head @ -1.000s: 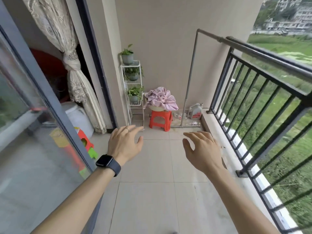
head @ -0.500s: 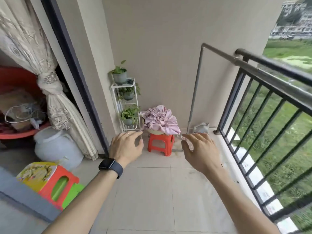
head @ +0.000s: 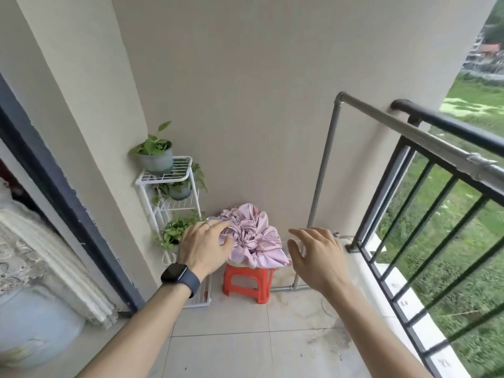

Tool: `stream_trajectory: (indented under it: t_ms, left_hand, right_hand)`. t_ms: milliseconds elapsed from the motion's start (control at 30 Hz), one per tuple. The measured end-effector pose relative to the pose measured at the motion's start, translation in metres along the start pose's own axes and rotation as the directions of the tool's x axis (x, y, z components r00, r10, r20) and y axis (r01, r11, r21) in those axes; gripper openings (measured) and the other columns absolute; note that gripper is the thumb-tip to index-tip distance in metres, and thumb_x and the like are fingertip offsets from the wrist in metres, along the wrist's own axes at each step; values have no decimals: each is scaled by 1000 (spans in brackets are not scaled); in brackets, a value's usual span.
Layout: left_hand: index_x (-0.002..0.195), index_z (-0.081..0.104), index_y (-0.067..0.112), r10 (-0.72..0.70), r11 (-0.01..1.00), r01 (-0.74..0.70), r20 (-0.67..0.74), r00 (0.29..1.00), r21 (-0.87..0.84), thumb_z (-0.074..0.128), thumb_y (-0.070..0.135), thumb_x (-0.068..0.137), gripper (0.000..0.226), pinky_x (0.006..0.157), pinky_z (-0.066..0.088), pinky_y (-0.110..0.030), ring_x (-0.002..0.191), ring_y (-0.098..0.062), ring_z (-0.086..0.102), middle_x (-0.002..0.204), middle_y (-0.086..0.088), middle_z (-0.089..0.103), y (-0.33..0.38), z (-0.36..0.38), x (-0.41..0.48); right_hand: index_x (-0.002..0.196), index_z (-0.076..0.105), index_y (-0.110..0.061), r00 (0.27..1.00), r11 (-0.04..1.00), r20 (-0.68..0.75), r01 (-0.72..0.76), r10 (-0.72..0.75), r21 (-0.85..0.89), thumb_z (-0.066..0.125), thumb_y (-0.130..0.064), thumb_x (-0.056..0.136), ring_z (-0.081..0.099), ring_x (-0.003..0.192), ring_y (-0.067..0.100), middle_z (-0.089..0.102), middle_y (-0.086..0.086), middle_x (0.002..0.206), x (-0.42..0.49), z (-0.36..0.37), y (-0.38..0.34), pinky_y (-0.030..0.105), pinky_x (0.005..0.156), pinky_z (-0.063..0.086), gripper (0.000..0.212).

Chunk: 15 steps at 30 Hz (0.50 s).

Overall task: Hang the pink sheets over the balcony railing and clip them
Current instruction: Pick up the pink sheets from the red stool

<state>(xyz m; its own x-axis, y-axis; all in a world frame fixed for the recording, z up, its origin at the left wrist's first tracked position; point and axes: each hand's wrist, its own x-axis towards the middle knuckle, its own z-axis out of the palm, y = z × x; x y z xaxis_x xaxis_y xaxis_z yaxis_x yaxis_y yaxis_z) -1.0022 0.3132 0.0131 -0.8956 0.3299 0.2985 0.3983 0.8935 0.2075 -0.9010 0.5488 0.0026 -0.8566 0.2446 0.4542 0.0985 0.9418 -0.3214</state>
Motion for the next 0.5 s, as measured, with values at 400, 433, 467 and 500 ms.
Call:
stream_trajectory:
  t_ms: [400, 433, 467, 500]
  left_hand:
    - [127, 61, 40, -70, 997, 73, 199, 977, -5, 47, 47, 88, 42, 103, 39, -35, 121, -15, 55, 131, 16, 62, -47, 150, 207]
    - [126, 62, 40, -96, 995, 100, 223, 970, -7, 47, 47, 88, 42, 102, 39, -35, 120, -15, 56, 129, 16, 63, -51, 164, 222]
    - [124, 63, 39, -123, 991, 130, 240, 963, -15, 46, 47, 86, 43, 101, 41, -35, 117, -16, 58, 125, 16, 65, -55, 177, 239]
    - [122, 65, 38, -148, 987, 160, 249, 957, -29, 44, 48, 84, 45, 98, 43, -34, 113, -17, 60, 121, 15, 68, -59, 188, 254]
  right_hand:
    - [109, 72, -32, 984, 999, 175, -31, 25, 32, 59, -38, 85, 64, 107, 24, 74, -14, 106, 191, 167, 56, 40, 88, 53, 29]
    - [110, 72, -32, 979, 999, 203, -32, 25, 29, 57, -40, 85, 64, 108, 24, 73, -15, 107, 207, 181, 62, 40, 88, 52, 30]
    - [109, 72, -32, 973, 999, 229, -38, 29, 35, 55, -40, 85, 65, 107, 24, 73, -14, 107, 222, 195, 68, 40, 87, 52, 31]
    - [109, 73, -31, 968, 998, 250, -41, 29, 45, 53, -41, 85, 65, 106, 24, 74, -14, 105, 237, 208, 74, 39, 85, 53, 32]
